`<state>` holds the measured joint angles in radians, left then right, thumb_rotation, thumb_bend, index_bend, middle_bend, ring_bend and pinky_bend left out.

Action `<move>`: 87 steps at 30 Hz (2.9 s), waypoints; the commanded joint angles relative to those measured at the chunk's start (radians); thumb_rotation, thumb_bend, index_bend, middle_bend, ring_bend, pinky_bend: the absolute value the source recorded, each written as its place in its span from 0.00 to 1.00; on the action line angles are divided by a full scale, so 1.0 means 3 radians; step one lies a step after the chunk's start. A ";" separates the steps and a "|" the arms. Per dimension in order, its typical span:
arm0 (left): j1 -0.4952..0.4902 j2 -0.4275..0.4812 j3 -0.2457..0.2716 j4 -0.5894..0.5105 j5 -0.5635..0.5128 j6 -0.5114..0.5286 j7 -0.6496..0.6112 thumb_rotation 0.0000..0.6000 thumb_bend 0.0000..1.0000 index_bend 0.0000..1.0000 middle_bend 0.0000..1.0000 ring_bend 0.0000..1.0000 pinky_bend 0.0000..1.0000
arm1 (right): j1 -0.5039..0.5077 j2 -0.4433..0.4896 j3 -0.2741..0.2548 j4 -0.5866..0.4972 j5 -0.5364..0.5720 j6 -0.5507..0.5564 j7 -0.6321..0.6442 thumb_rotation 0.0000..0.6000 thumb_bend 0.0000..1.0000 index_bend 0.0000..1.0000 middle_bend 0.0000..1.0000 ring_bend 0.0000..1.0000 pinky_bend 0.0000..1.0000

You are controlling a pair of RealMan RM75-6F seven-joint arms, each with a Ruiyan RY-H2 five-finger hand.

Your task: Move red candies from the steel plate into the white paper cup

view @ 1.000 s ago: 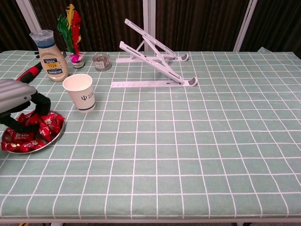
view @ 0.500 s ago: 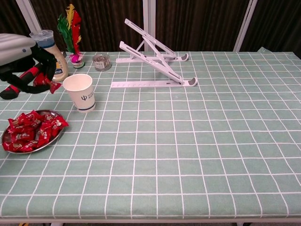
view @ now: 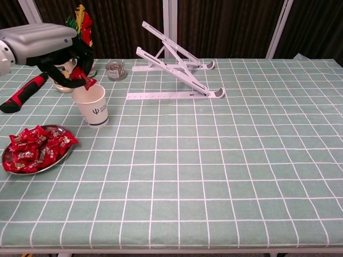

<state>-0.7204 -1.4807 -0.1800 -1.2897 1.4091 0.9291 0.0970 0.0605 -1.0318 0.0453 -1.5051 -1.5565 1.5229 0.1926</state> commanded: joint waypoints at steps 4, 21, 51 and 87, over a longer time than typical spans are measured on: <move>-0.0092 -0.0084 0.0012 0.0084 -0.0106 -0.0121 0.0060 1.00 0.44 0.67 0.74 0.94 1.00 | 0.0014 -0.0003 0.0006 0.0003 0.0010 -0.0029 0.0000 1.00 0.10 0.06 0.22 0.03 0.24; -0.0118 -0.0022 0.0105 -0.0051 -0.0302 -0.0173 0.0324 1.00 0.44 0.48 0.53 0.93 1.00 | 0.0011 -0.0012 0.0011 0.0010 0.0023 -0.0037 0.0001 1.00 0.10 0.06 0.22 0.04 0.25; 0.0492 -0.0101 0.0696 -0.0185 0.0255 0.0380 0.0316 1.00 0.17 0.42 0.47 0.93 1.00 | 0.0008 0.0020 0.0002 -0.0087 -0.0062 0.0036 -0.0080 1.00 0.10 0.07 0.23 0.05 0.28; 0.0564 -0.0091 0.0660 -0.0109 -0.0131 0.0092 0.0575 1.00 0.18 0.46 0.48 0.93 1.00 | -0.0002 0.0046 0.0002 -0.0176 -0.0061 0.0037 -0.0161 1.00 0.10 0.08 0.24 0.06 0.31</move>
<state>-0.5505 -1.5034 0.0195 -1.3275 1.3739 0.9610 0.2704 0.0598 -1.0181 0.0459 -1.5581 -1.5748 1.5340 0.1442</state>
